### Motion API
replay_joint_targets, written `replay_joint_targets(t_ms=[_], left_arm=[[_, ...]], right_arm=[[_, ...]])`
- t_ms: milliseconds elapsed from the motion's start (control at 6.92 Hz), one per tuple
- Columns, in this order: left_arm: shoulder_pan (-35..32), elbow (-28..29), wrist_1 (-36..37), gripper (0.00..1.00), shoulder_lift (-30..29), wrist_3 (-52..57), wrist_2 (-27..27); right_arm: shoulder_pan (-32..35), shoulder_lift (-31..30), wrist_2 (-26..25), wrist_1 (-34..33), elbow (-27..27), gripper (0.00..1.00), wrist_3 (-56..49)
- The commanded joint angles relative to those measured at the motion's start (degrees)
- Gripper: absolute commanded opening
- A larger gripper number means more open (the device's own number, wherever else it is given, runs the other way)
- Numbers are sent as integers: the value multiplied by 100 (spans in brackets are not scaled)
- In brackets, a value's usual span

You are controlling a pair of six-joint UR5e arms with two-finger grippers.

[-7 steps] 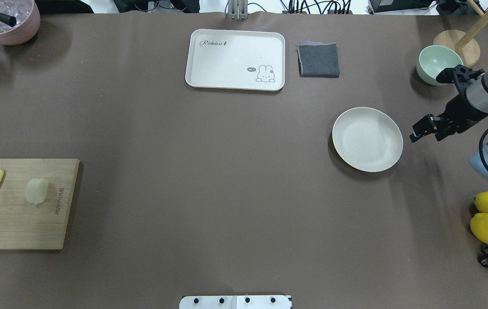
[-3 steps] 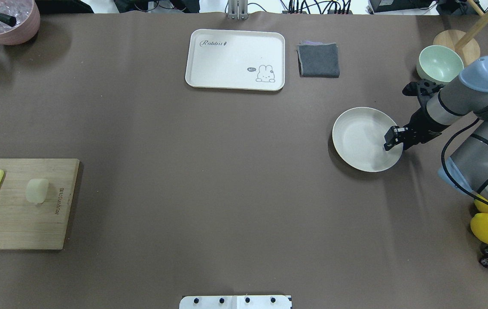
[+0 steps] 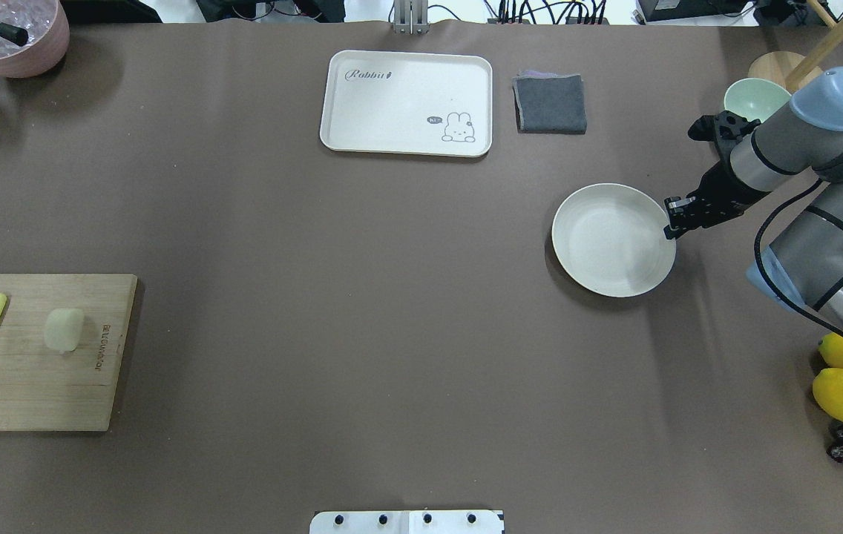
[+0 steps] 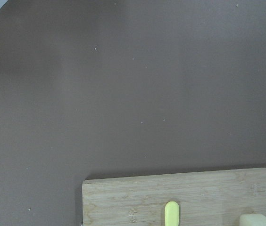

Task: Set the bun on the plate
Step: 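Slide the plate to table centre with the right gripper while left reaches for bun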

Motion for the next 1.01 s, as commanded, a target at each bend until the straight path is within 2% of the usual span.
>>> replay_joint_targets(t_ms=[0,144,289,433,578,722,867], left_arm=[[1,-8,-8,98,-35,-79,0],[10,-51,-26,98,-157,-637,17],[71,-130,-43,98,-201,-999,17],[315,-314,-52,97,-210,-1368,52],[692,-620,-61,97,-115,-1868,400],[1226,-727,-444,97,60,-2369,700],[1797,-668,-1222,97,236,-3079,1112]], right_arm=[[127,242,361,-91,43,0,97],[-47,721,405,-47,43,0,1098],[-588,1144,336,-3,69,0,1952],[-1090,1514,74,6,69,0,2474],[-1591,1683,-338,6,69,0,2723],[-1865,1702,-507,93,69,0,2752],[-2077,1789,-665,120,69,0,2909]])
